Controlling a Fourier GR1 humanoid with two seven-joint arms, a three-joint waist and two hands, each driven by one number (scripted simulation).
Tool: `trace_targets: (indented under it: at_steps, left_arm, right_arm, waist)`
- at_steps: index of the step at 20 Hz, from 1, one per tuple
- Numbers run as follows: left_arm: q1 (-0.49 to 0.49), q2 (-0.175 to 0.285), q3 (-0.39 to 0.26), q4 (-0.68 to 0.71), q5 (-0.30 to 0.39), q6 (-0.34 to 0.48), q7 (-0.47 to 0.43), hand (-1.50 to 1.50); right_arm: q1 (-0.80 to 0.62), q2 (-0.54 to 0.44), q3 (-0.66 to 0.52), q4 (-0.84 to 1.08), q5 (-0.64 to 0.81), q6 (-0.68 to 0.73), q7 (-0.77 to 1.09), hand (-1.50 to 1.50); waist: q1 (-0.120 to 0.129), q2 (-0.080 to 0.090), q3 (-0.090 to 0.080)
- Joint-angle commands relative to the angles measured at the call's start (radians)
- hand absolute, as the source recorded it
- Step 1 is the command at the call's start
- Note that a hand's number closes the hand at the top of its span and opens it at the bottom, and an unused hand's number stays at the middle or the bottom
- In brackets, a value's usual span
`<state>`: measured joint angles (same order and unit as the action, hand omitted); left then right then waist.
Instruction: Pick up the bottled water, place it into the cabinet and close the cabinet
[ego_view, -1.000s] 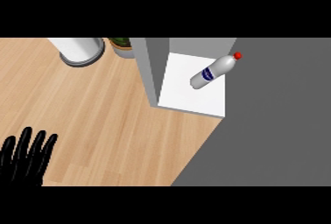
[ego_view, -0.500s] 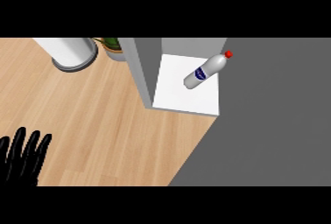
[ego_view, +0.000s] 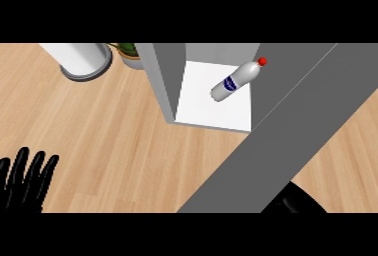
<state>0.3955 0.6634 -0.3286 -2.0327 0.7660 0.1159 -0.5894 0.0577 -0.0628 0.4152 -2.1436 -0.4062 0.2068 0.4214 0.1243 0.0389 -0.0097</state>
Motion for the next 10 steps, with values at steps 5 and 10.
trace_targets:
  at_steps: [5,10]
  left_arm:
    - [0.007,0.006,-0.005,0.022,0.012,-0.048,-0.002,-1.5]
    - [0.001,0.0,0.011,0.039,0.019,-0.055,-0.004,-1.5]
  right_arm:
    - [-0.404,0.062,-0.11,0.337,-0.005,-0.333,-0.016,1.5]
    - [-0.689,0.062,-0.186,0.605,-0.064,-0.413,-0.022,1.5]
  waist:
    - [0.027,-0.005,0.004]
    - [0.014,-0.009,0.007]
